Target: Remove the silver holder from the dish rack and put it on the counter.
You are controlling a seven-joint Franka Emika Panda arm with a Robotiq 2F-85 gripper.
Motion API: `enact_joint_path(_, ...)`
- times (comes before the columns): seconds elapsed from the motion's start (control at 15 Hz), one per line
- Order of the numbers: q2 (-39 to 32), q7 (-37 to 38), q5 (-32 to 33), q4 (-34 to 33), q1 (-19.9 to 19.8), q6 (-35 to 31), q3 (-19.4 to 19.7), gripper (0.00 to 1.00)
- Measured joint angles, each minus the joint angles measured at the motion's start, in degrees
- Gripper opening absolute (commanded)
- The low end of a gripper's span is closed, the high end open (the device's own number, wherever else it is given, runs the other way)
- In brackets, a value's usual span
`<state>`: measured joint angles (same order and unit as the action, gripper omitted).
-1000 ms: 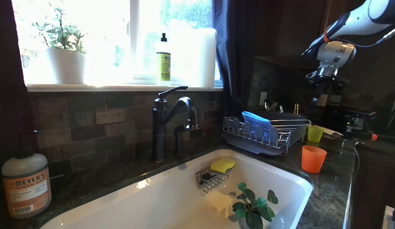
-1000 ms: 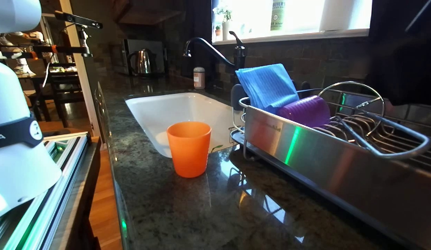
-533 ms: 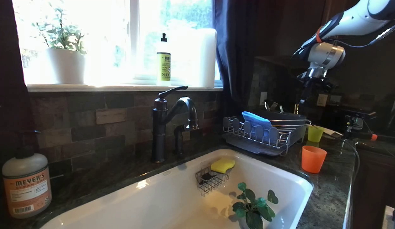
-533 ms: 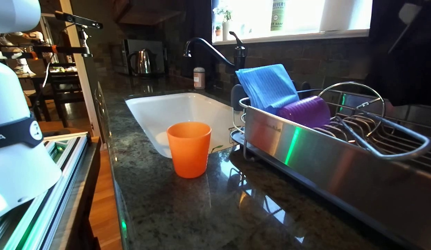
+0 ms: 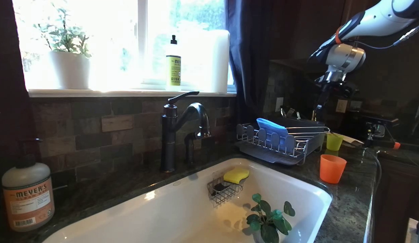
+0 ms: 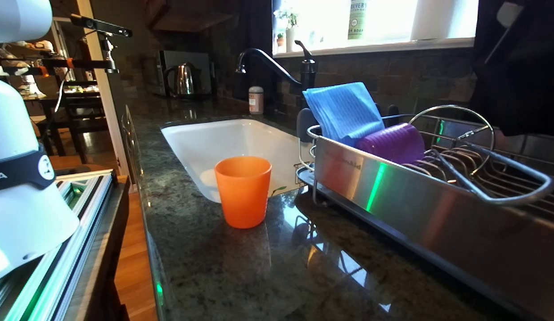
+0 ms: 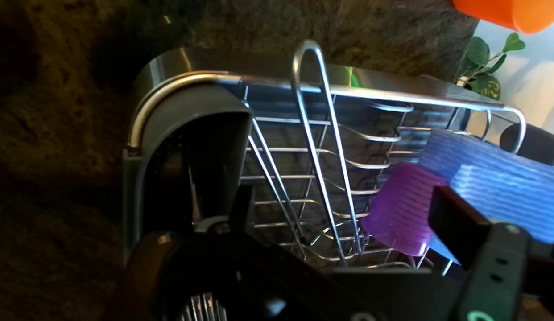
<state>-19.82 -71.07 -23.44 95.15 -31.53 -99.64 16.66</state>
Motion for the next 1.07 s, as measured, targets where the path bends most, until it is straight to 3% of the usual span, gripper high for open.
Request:
enact_joint_path(0.33,-0.18,0.0,1.16,0.63,0.69,1.7,-1.11,1.0)
enact_joint_path(0.67,-0.22,0.05,7.23,1.5,1.53,5.82,-1.12,1.0)
enact_joint_path(1.07,-0.22,0.35,10.73,2.51,2.32,4.67,-1.1,1.0)
